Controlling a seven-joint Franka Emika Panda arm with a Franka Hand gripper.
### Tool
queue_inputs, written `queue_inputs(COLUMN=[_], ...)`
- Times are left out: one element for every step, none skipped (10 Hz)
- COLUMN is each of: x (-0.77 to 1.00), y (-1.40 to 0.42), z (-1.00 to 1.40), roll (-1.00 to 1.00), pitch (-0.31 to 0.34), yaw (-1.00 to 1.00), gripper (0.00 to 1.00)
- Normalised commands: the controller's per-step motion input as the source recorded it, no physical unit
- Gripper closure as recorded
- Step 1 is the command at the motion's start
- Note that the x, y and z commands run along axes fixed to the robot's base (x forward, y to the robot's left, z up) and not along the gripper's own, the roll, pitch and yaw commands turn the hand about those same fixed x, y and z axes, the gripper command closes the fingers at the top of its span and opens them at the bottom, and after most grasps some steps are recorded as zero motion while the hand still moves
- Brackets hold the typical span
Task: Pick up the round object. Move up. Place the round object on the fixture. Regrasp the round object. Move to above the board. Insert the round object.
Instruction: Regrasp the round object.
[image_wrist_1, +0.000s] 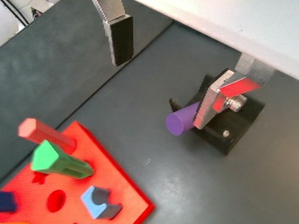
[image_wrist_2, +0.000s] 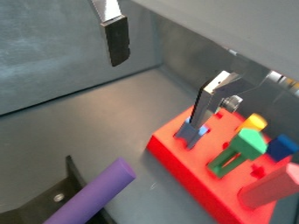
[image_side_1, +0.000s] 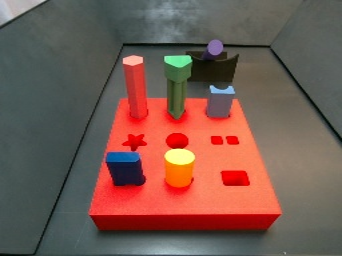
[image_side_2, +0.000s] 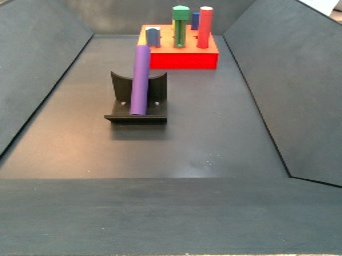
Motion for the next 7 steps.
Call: queue_inputs(x=[-0.04, -0.03, -0.02, -0.01, 0.00, 0.00, 0.00], y=[-0.07, -0.02, -0.02, -0.02, -0.02, -0.02, -0.02], z=[0.03, 0.02, 0.01, 0.01, 0.01, 0.01, 0.01], roll=[1.00, 1.00, 1.00, 1.00, 1.00, 1.00, 1.00], pitch=[0.004, -0.003, -0.006, -0.010, -0.013, -0.009, -0.006], yaw=[0.00, 0.01, 0.01, 0.01, 0.01, 0.01, 0.01], gripper=[0.00, 0.00, 0.00, 0.00, 0.00, 0.00, 0.00])
